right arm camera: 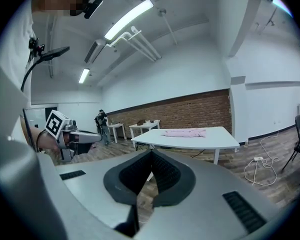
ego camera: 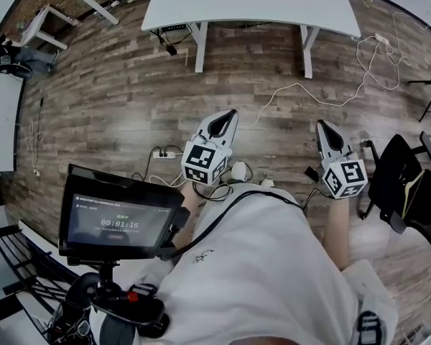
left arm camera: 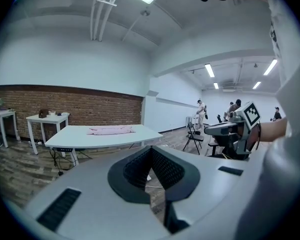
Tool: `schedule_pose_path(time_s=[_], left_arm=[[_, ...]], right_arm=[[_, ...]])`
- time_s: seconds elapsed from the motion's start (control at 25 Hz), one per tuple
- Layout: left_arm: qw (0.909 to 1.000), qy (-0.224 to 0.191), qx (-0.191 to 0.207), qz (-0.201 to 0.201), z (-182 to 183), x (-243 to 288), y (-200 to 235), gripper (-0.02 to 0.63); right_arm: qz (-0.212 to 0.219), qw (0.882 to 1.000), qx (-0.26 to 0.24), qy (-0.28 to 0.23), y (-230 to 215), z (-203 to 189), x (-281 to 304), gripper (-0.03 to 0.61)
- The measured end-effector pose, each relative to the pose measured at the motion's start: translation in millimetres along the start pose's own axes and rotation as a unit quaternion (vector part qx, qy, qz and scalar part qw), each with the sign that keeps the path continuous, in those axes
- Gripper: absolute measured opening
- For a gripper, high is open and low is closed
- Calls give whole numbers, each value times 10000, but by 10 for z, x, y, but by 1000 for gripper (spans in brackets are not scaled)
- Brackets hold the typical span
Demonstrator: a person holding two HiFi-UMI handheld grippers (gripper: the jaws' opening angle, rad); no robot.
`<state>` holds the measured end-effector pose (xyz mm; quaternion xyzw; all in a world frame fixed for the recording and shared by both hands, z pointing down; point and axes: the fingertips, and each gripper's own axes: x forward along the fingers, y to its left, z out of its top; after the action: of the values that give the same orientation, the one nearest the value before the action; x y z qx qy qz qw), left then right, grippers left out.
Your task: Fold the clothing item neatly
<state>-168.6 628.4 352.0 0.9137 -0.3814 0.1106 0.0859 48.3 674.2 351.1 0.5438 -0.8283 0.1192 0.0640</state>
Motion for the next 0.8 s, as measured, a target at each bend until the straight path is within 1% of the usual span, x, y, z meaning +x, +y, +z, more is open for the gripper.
schedule_pose_path(time_s=[0.12,0.24,0.36,0.52,0.64,0.8], left_arm=[[9999,9,-9,171,31,-20,-64,2],[9993,70,-111,348,22,-64,-32,2],[9984,98,-155,540,-4,-179,-68,2],[9968,16,-246,764,-29,-378,-217,2],[9956,-41,-266,894,4,-421,-126,2],[9961,-143,-293,816,70,-428,-109,2]], right_arm=[[179,9998,40,-26,-24,27,-12,5],[357,9994,27,-34,14,67,34,5],[457,9989,11,-128,37,112,-25,5],[522,9981,92,-311,33,109,-311,5],[511,9979,36,-407,-9,177,-323,5],[370,9979,139,-523,-83,242,-396,5]])
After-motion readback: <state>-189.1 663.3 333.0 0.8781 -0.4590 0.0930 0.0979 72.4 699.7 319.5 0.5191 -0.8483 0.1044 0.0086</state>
